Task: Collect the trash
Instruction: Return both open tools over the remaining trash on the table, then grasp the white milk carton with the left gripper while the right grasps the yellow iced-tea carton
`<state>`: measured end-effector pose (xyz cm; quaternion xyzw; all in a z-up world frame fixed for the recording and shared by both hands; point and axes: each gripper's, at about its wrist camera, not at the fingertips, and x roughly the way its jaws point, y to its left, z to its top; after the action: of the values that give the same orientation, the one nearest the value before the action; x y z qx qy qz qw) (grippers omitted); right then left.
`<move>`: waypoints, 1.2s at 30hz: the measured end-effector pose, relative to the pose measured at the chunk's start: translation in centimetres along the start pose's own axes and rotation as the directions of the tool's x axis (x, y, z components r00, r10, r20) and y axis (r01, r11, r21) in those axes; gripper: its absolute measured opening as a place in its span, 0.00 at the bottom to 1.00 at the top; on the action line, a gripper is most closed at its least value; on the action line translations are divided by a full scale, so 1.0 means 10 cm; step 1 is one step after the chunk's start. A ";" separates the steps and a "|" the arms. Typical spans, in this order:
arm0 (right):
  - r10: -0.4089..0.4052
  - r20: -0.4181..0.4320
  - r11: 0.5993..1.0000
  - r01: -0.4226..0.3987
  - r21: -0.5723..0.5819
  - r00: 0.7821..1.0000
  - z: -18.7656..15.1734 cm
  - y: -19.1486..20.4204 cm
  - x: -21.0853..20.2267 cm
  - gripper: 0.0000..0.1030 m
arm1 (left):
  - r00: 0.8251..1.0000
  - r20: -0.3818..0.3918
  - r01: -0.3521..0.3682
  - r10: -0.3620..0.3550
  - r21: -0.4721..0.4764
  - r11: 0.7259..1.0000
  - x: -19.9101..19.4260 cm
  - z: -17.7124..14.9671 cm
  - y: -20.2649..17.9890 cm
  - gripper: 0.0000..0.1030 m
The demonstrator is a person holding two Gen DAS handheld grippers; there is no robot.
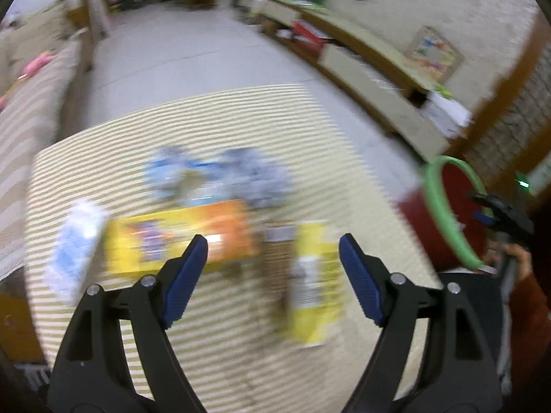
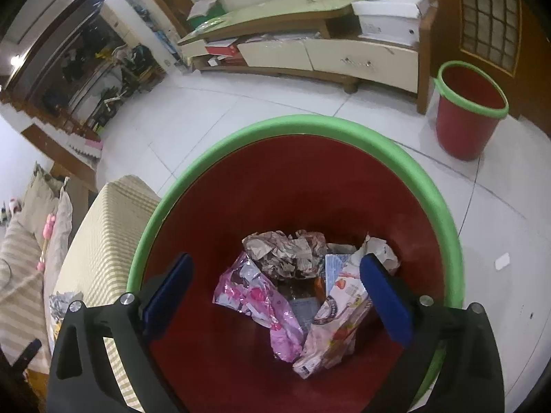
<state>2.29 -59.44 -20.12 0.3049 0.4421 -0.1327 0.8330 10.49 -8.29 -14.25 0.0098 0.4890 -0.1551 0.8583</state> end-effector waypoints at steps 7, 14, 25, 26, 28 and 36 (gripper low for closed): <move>-0.014 -0.009 1.000 0.014 -0.028 1.000 -0.03 0.13 -0.03 0.91 | 0.976 -0.030 -0.217 0.216 -0.034 0.975 -0.06 -0.12 0.97 0.74; -0.066 0.131 0.985 0.085 -0.149 0.989 -0.05 0.54 -0.44 0.91 | 0.970 -0.124 -0.219 0.210 -0.062 0.974 0.28 -0.10 1.46 0.74; 0.148 0.080 0.831 -0.080 -0.550 0.986 -0.52 2.28 -0.84 0.91 | 0.980 -0.155 -0.142 0.126 -0.096 0.985 0.46 -0.26 1.55 0.52; 0.161 0.054 0.786 -0.094 -0.611 0.986 -0.62 2.50 -0.83 0.91 | 0.981 -0.149 -0.139 0.124 -0.097 0.986 0.39 -0.33 1.51 0.52; 0.179 -0.014 0.661 -0.131 -0.739 0.984 -0.90 2.98 -0.78 0.91 | 0.984 -0.140 -0.127 0.110 -0.119 0.985 0.25 -0.52 1.46 0.52; 0.070 -0.190 0.195 -0.200 -0.960 0.979 -1.92 4.24 -0.18 0.91 | 0.987 -0.156 -0.071 0.028 -0.278 0.958 -0.14 -1.27 1.31 0.53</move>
<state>9.46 -14.48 -10.21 -0.2427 0.4407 0.2642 0.8229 2.80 6.69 -21.50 -0.0890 0.5692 -0.0612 0.8151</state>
